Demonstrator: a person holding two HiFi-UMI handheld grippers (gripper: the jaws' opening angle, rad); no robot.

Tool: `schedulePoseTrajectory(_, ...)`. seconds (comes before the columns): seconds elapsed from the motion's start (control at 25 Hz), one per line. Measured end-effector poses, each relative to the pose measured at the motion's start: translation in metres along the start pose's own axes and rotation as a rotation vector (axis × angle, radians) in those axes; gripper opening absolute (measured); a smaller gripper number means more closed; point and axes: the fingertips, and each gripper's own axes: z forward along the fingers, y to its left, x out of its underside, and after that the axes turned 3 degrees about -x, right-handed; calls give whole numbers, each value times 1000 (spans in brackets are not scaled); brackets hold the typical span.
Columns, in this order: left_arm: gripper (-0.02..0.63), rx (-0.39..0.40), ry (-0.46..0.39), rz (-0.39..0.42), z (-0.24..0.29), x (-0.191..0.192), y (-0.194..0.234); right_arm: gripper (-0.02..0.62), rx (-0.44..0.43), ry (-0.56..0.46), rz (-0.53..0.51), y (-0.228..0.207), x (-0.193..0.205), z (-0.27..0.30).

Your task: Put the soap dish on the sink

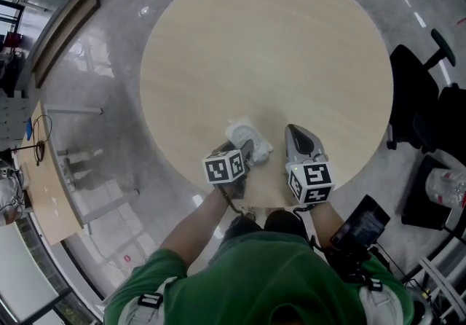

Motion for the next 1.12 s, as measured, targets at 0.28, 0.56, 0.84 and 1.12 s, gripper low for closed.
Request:
schedulePoseTrajectory(0.28, 293, -40, 9, 54, -1, 1, 6, 2, -8, -11, -14, 3, -6, 2)
schedulePoseTrajectory(0.56, 295, -50, -58, 74, -22, -3, 11, 2, -7, -42, -40, 10, -19, -3)
schedulePoseTrajectory(0.84, 162, -25, -280, 143, -69, -28, -3, 2, 14, -90, -70, 25, -34, -29)
schedulePoseTrajectory(1.12, 8, 57, -500, 269, -137, -48, -40, 2, 43, -149, -110, 57, -48, -66)
